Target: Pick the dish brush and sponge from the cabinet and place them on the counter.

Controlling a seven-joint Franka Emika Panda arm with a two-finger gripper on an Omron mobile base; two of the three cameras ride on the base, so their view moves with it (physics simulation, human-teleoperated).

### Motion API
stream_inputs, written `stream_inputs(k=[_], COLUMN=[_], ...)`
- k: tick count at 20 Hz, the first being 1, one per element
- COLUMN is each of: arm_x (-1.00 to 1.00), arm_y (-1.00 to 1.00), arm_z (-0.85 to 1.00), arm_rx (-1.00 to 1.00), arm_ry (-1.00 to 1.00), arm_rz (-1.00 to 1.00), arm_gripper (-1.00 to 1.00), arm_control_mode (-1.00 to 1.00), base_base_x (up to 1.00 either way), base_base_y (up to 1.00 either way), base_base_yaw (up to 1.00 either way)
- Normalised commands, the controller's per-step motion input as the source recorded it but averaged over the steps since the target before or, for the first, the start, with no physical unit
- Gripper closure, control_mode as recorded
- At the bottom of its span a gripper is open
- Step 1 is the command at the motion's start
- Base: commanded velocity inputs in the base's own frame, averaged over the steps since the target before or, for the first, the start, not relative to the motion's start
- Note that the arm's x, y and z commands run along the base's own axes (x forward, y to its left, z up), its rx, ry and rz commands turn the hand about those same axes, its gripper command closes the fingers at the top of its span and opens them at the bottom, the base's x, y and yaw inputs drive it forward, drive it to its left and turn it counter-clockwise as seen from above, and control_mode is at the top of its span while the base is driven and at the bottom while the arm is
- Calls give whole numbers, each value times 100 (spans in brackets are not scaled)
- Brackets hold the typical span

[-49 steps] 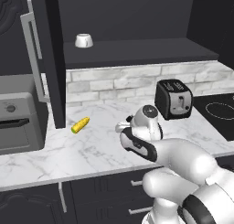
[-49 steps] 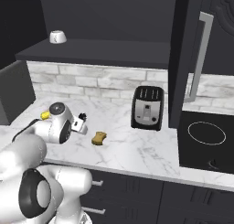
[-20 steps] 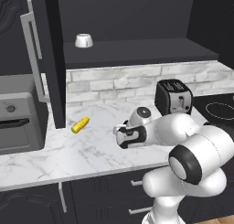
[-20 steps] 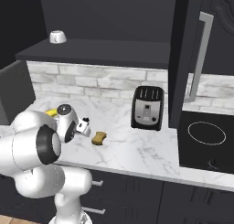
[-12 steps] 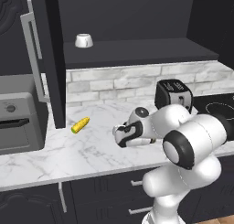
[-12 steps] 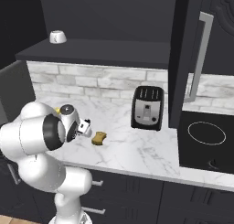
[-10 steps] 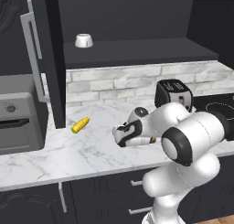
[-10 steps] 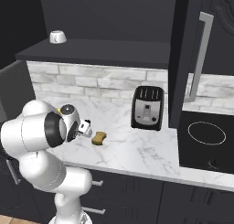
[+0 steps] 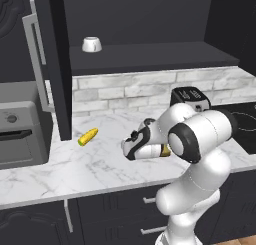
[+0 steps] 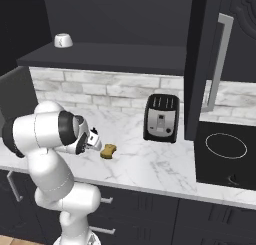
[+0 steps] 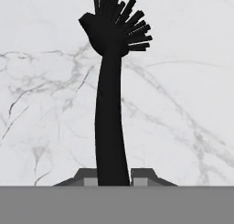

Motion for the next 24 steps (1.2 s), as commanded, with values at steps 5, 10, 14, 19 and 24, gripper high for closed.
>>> stream_inputs(k=[5, 10, 14, 19, 24], arm_x=[7, 0, -16, -24, -39], arm_y=[0, 0, -8, -2, -3], arm_z=[-20, 1, 5, 21, 48], arm_rx=[0, 0, 0, 0, 0], arm_ry=[1, 0, -2, -8, -11], arm_rz=[0, 0, 0, 0, 0], arm_gripper=[100, -100, -100, -100, -100], arm_control_mode=[-100, -100, -100, -100, -100], base_base_x=[0, 0, 0, 0, 0], base_base_y=[0, 0, 0, 0, 0], base_base_yaw=[0, 0, 0, 0, 0])
